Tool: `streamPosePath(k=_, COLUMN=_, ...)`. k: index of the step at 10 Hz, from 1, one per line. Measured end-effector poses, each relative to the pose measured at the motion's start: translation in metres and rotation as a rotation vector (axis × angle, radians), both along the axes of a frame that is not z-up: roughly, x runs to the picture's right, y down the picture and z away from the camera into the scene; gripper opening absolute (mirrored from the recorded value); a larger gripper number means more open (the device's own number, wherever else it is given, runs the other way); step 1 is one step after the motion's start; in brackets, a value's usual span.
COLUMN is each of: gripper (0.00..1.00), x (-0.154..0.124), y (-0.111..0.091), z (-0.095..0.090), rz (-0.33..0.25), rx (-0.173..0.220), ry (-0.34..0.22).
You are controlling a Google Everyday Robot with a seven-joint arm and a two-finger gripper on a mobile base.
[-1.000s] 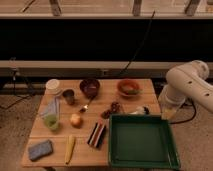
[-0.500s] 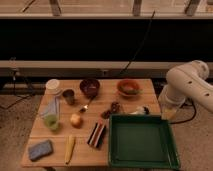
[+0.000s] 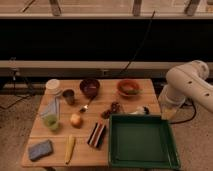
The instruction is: Place apple in paper cup
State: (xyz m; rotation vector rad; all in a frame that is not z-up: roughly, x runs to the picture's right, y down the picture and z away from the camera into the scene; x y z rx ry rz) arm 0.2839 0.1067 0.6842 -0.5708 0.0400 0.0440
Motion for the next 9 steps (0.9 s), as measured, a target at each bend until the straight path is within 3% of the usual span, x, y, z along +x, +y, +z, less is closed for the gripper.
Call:
streamPosePath(k=5, gripper=0.65, x=0.0, y=0.0, z=0.0, rz=0.0, rx=0.0, ry=0.0)
streamPosePath(k=8, gripper=0.65, x=-0.019, y=-0.003, z=-0.009, rz=-0.041, rx=0.013, ry=-0.085)
streamPosePath(k=9, gripper=0.65, x=-0.037, y=-0.005, z=-0.01, rz=-0.061, rx=0.016, ry=-0.123)
